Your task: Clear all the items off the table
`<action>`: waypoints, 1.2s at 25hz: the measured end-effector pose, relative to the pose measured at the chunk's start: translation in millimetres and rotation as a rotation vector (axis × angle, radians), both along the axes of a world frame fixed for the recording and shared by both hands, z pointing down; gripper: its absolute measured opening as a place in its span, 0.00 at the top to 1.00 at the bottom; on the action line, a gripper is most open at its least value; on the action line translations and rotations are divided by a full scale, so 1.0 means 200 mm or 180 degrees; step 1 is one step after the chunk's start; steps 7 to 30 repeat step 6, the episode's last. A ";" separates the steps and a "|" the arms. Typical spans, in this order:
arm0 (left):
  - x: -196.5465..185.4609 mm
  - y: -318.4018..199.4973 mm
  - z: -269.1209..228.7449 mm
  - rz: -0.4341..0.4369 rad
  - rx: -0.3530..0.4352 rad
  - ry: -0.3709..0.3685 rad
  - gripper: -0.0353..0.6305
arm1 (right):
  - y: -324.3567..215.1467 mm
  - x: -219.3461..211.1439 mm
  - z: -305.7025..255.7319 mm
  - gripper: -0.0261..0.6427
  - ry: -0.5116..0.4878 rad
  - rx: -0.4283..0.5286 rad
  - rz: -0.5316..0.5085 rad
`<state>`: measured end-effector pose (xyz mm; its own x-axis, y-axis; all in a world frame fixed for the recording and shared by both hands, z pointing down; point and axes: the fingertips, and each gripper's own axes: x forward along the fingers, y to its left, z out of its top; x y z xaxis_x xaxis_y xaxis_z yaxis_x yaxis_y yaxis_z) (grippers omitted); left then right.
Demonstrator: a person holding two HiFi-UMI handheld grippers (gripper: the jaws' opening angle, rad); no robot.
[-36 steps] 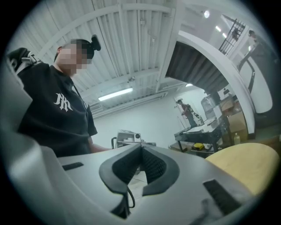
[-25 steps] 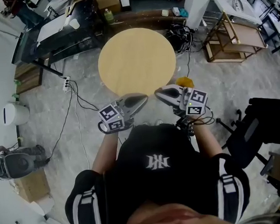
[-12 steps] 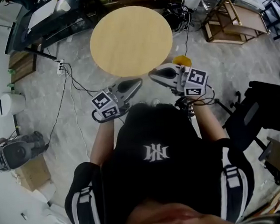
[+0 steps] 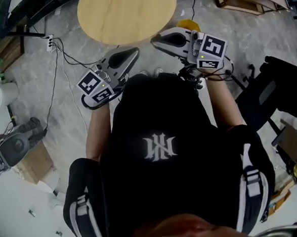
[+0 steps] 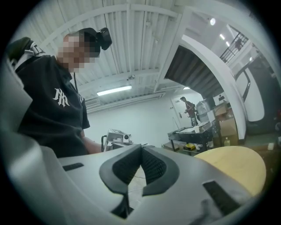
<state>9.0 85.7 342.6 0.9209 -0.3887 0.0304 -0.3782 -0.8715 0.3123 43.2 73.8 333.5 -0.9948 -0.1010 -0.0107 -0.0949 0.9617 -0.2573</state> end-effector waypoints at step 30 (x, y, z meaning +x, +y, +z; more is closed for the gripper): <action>-0.01 -0.04 0.00 0.0013 -0.0001 -0.0031 0.93 | -0.05 0.00 0.00 0.96 -0.0006 0.0004 -0.0040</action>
